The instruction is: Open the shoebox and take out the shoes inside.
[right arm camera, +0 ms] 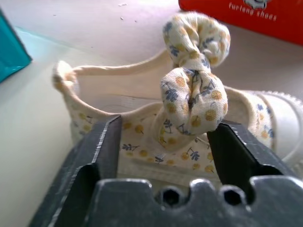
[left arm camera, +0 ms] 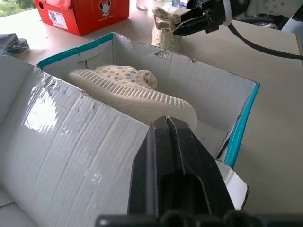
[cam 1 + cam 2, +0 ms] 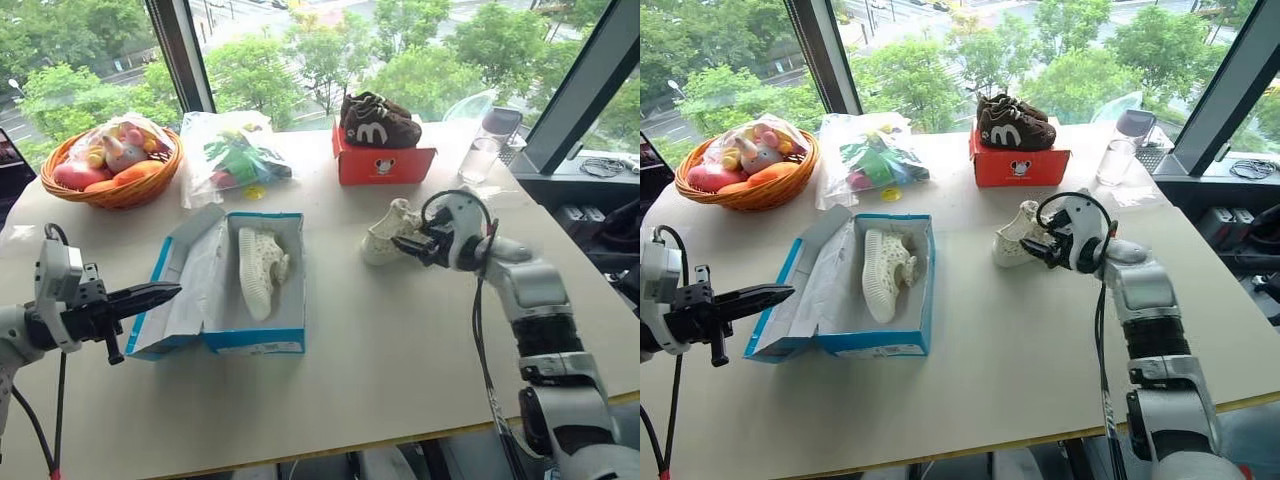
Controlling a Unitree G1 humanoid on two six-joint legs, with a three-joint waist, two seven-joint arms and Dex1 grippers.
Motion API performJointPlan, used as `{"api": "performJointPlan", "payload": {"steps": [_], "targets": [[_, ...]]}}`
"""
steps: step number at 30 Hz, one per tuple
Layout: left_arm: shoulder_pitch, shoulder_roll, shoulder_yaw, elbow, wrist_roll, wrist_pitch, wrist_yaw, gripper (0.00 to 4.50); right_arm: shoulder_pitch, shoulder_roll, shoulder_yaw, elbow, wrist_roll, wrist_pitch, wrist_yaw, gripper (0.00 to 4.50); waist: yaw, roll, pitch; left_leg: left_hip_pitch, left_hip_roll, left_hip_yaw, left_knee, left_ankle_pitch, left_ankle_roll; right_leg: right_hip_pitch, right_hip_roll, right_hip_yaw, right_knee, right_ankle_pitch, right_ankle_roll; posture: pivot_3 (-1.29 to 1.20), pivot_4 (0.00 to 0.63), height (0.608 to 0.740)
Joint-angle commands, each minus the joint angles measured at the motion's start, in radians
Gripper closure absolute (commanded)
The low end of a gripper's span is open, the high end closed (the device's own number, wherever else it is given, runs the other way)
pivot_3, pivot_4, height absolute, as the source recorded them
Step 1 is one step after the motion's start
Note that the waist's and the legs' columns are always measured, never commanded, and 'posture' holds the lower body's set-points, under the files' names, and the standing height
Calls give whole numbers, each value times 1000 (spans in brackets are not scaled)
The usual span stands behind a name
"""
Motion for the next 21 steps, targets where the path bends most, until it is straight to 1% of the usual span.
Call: {"api": "performJointPlan", "payload": {"steps": [1,2,4,6,9,12,13,15,21], "targets": [[1,27,60,-28,-15,-14,2,4500,-17,-86,22,-193,69,11,163,37,-3,0,0,0,0,0,0,0,0,0,0,0,0,-1,2,0,150,740],[-4,28,63,-27,-16,-15,5,4500,-30,-91,36,-220,81,8,193,37,-7,0,0,0,0,0,0,0,0,0,0,0,0,-1,2,0,150,740],[-18,27,59,-23,-12,-20,11,4500,-98,-44,83,-230,101,31,216,37,-13,0,0,1,0,0,0,0,0,1,0,0,0,-1,2,0,150,740],[-29,25,51,-18,-9,-23,14,4500,-163,29,149,-211,93,41,221,37,-21,0,0,3,0,1,0,0,0,1,1,2,0,-1,2,0,150,740],[-34,15,40,-20,-7,-23,20,4500,-218,146,275,-138,37,19,219,37,-22,0,0,4,0,1,0,0,0,1,1,2,2,-1,2,0,150,740],[-28,10,42,-25,-7,-23,23,4500,-243,201,320,-62,-1,-1,213,37,-11,0,0,2,0,1,0,0,0,1,1,2,1,-1,1,0,150,740],[-24,8,46,-27,-9,-20,25,4500,-252,220,340,-18,-20,-19,212,37,-4,0,0,0,0,1,0,0,0,0,0,2,1,2,-4,0,150,740],[-18,6,50,-30,-12,-19,27,4500,-267,245,363,46,-49,-45,212,37,5,0,0,-2,-1,1,1,0,0,-1,-1,1,0,3,-5,0,150,740],[4,-5,53,-42,-17,-20,33,4500,-369,345,404,274,-132,-126,205,37,-3,0,0,0,0,1,1,0,0,-1,0,1,1,4,-5,0,150,740]]}}
